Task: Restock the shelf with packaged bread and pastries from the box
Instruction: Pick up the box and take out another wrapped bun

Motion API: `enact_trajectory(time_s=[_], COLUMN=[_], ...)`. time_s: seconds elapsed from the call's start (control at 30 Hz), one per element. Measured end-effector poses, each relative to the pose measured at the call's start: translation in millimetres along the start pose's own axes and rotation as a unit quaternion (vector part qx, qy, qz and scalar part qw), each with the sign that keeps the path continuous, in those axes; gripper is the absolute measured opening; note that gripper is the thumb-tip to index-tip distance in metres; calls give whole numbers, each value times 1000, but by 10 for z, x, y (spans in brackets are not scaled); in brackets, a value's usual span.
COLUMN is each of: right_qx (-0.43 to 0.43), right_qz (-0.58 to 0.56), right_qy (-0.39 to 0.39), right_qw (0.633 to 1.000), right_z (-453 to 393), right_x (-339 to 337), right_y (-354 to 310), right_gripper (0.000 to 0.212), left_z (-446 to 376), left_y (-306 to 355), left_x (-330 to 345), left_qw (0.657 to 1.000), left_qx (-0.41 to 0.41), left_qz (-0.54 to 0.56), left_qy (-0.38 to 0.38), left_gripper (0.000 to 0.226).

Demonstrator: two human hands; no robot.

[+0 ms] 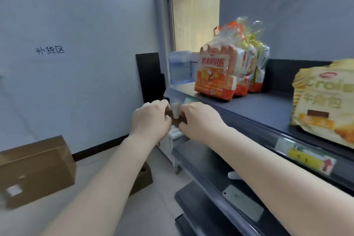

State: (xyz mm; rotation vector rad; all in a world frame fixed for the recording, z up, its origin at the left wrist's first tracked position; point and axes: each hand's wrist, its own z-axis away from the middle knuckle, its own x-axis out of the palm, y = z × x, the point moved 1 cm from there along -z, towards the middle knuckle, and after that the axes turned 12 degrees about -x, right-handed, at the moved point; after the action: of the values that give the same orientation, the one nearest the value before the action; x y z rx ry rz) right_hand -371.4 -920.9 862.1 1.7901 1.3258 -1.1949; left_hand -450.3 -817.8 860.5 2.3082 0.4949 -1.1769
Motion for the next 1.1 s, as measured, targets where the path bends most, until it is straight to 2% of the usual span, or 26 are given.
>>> enact_trajectory(time_s=[0.13,0.27,0.37,0.6,0.77,1.1], right_qx=[-43,-84,-107,-112,-128,-37], right_qz=[-2,-16,-39,-76,-72,-102], right_qy=[-67,-117,-162,-222,-264,-390], right_qw=[997,989,980,965,953,914], right_z=[-474,-968,-1374,-2309,-2993,-4371], right_x=[726,1454,2032,3096,3798,5478], right_y=[-240,-442,-529,-410,-285,-220], right_gripper=[22,18,24,24,25,10], left_z=[29,4,-96,-746,-1224,-2213], left_y=[-810,-1490,-1938,-2811,-3373,-5031], left_x=[426,828,1091,1662,2190,3365], left_qw=[993,976,960,929,909,861], left_qx=[-96,-158,-212,-265,-306,-378], left_qz=[-46,-100,-123,-172,-164,-121], left_qy=[-60,-112,-139,-196,-230,-318], left_gripper=[25,29,26,25,30,28])
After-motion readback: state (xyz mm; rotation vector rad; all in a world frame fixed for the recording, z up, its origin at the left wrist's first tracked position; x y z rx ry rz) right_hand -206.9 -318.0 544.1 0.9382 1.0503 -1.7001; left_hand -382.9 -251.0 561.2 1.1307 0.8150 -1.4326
